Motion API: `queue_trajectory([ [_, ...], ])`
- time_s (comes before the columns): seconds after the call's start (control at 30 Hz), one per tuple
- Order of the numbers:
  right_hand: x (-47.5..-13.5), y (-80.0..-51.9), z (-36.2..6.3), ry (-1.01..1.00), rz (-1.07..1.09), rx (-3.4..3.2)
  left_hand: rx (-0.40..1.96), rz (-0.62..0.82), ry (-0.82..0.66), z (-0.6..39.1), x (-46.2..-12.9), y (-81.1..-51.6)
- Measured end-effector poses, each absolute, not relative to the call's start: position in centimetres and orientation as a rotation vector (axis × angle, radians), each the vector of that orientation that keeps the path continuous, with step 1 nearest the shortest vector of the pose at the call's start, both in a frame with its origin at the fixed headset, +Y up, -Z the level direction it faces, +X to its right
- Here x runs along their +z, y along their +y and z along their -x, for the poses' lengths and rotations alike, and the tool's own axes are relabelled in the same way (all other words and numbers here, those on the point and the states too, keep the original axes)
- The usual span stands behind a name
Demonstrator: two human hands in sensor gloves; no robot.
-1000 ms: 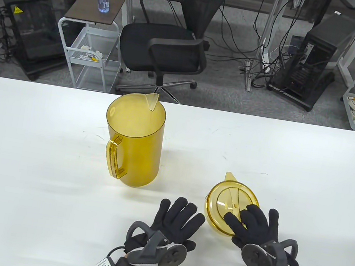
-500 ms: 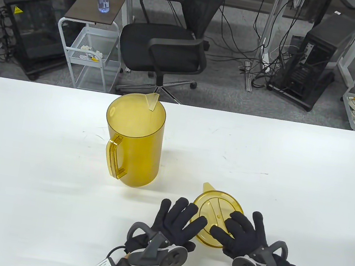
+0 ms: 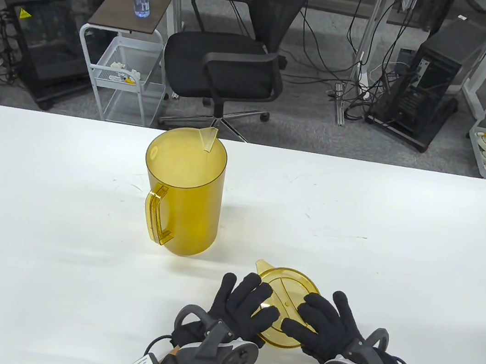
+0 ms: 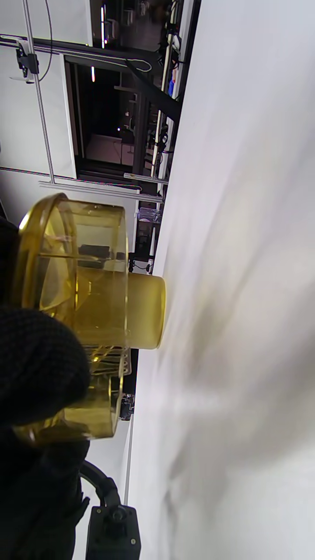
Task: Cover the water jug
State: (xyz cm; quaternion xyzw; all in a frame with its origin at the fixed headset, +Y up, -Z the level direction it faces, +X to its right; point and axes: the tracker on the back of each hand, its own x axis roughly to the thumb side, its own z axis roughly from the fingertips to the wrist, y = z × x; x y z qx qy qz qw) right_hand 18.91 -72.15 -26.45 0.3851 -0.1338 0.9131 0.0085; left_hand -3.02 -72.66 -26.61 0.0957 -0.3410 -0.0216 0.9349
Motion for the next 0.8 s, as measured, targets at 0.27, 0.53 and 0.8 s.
queue_trajectory([
  [0.27,-26.7,-71.7,-19.5,-0.466,-1.14,2.819,-0.06,-0.22,-0.717,2.7,-26.2,-72.3],
  [0.53,-28.1,-70.0,-22.3,-0.587,-0.883,2.76,-0.064,-0.263,-0.696,3.0,-26.3,-71.3],
  [0.8,-29.9,-68.9,-26.1,-0.636,-0.613,2.673,-0.033,-0.351,-0.656,4.0,-26.2,-68.2],
])
